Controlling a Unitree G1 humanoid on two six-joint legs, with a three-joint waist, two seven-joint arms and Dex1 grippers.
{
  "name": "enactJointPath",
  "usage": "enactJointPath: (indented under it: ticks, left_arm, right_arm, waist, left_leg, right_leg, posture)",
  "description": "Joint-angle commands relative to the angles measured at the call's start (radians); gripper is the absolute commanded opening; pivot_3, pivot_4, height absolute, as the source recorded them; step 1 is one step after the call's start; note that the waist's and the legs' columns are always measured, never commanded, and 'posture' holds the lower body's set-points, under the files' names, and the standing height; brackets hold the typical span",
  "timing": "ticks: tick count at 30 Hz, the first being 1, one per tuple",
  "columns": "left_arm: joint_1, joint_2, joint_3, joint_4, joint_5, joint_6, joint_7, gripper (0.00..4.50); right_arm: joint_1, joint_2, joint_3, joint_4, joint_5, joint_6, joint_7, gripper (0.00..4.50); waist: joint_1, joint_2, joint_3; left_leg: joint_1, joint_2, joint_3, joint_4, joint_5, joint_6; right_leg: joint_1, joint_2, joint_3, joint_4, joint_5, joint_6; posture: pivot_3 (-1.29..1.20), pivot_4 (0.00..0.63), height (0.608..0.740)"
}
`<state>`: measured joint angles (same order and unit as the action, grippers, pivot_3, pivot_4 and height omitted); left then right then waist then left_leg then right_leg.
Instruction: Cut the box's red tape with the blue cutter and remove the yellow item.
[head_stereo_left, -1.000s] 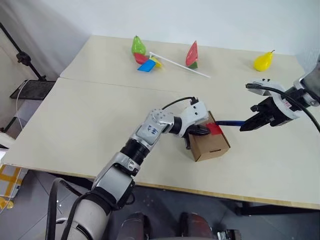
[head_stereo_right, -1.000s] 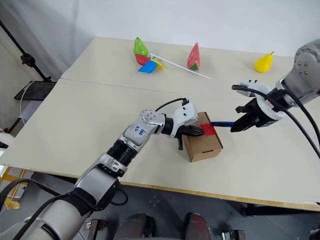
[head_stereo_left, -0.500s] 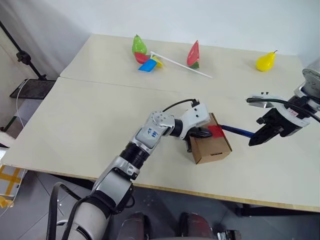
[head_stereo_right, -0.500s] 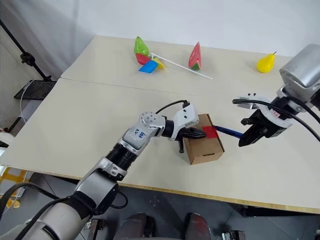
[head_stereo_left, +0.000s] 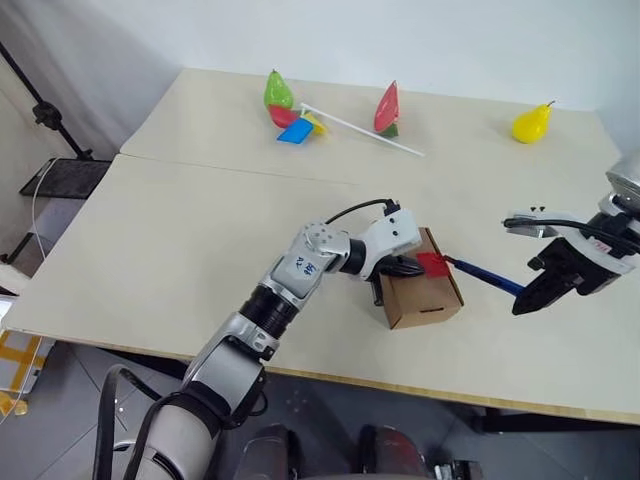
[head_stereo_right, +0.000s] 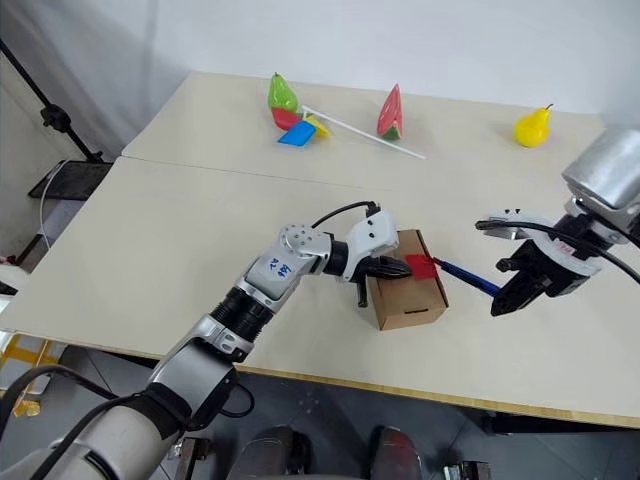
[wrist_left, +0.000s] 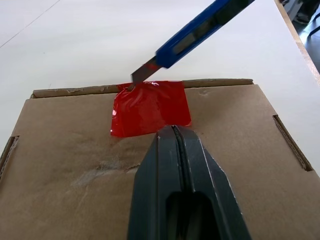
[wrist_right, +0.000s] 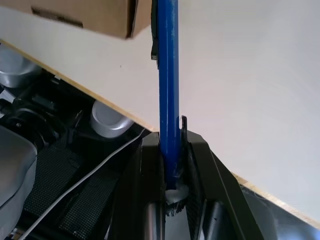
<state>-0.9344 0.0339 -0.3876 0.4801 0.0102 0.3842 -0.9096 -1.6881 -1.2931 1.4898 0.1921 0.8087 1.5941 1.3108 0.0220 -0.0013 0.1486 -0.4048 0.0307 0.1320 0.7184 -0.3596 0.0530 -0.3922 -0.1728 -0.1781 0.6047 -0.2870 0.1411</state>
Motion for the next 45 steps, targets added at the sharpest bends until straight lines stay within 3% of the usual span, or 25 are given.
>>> enactJointPath:
  ticks: [1, 10, 18, 22, 29, 34, 36, 39, 41, 45]
  left_arm:
    - [0.076, 0.034, -0.09, 0.099, 0.071, 0.09, -0.015, 0.0]
    - [0.077, 0.031, -0.092, 0.097, 0.068, 0.088, -0.017, 0.0]
    - [0.078, 0.037, -0.086, 0.099, 0.068, 0.078, -0.005, 0.0]
    - [0.087, 0.032, -0.033, 0.092, 0.035, 0.085, 0.027, 0.0]
    - [0.074, 0.054, 0.095, 0.029, -0.066, 0.079, 0.028, 0.0]
    - [0.044, 0.084, 0.189, -0.047, -0.17, 0.062, -0.025, 0.0]
    - [0.053, 0.164, 0.204, -0.095, -0.194, 0.089, -0.094, 0.0]
    - [0.093, 0.257, 0.158, -0.143, -0.186, 0.1, -0.178, 0.0]
    - [0.113, 0.287, 0.133, -0.164, -0.183, 0.109, -0.204, 0.0]
    - [0.176, 0.288, 0.092, -0.215, -0.168, 0.126, -0.19, 0.0]
  right_arm:
    - [0.002, -0.029, 0.038, -0.026, 0.033, 0.02, 0.006, 0.15]
    - [0.006, -0.014, -0.011, 0.019, 0.023, 0.02, -0.025, 0.15]
    - [-0.083, 0.048, -0.059, 0.158, -0.022, 0.02, 0.007, 0.15]
    - [-0.098, 0.034, -0.05, 0.132, 0.024, 0.02, 0.01, 0.15]
    - [0.006, 0.026, -0.214, 0.176, 0.107, 0.02, -0.116, 0.15]
    - [0.06, 0.001, -0.301, 0.147, 0.225, 0.02, -0.237, 0.15]
    - [0.123, -0.003, -0.402, 0.171, 0.244, 0.02, -0.327, 0.15]
    - [0.294, 0.016, -0.658, 0.137, 0.17, 0.018, -0.466, 0.15]
    - [0.39, 0.038, -0.797, 0.109, 0.142, 0.019, -0.524, 0.15]
    - [0.645, 0.172, -1.072, 0.052, 0.061, -0.167, -0.688, 0.15]
  waist:
    - [0.0, 0.0, 0.0]
    - [-0.002, 0.001, -0.001]
    - [-0.009, 0.004, -0.001]
    - [-0.01, 0.004, -0.001]
    - [-0.024, 0.005, 0.0]
    - [-0.029, 0.015, 0.007]
    - [-0.029, 0.016, 0.011]
    - [-0.026, 0.016, 0.011]
    - [-0.021, 0.017, 0.012]
    - [-0.007, 0.014, 0.012]
  left_leg:
    - [0.0, 0.0, 0.0, 0.0, 0.0, 0.0]
    - [0.0, 0.001, 0.0, 0.001, 0.0, 0.0]
    - [0.0, 0.001, 0.003, 0.002, 0.0, 0.0]
    - [0.0, 0.001, 0.001, 0.002, 0.0, 0.0]
    - [0.0, 0.001, 0.003, 0.002, 0.0, 0.0]
    - [0.0, 0.002, 0.01, 0.002, 0.001, 0.001]
    - [0.0, 0.002, 0.012, 0.002, 0.001, 0.001]
    - [0.0, 0.002, 0.014, 0.001, 0.002, 0.001]
    - [-0.001, 0.001, 0.016, 0.0, 0.002, 0.001]
    - [-0.003, -0.002, 0.015, 0.0, 0.002, 0.002]
  right_leg:
    - [0.0, 0.0, 0.0, 0.0, 0.0, 0.0]
    - [0.0, 0.0, 0.0, 0.0, 0.0, 0.0]
    - [0.0, 0.0, 0.0, 0.0, 0.0, 0.0]
    - [0.0, 0.0, 0.0, 0.001, 0.0, 0.0]
    - [0.0, -0.001, 0.0, 0.001, 0.0, 0.0]
    - [-0.004, -0.001, 0.001, 0.001, 0.0, 0.0]
    - [-0.005, -0.001, 0.002, 0.001, 0.0, 0.0]
    - [-0.008, -0.001, 0.003, 0.004, 0.0, 0.0]
    - [-0.011, -0.002, 0.003, 0.007, 0.0, 0.0]
    - [-0.012, -0.002, 0.003, 0.007, 0.001, 0.003]
  posture:
    - [0.0, 0.15, 0.74]
    - [0.0, 0.15, 0.74]
    - [0.0, 0.15, 0.74]
    - [0.0, 0.15, 0.74]
    - [0.0, 0.15, 0.74]
    - [0.0, 0.15, 0.74]
    - [0.0, 0.15, 0.74]
    - [0.0, 0.15, 0.74]
    - [0.0, 0.15, 0.74]
    - [0.0, 0.15, 0.74]
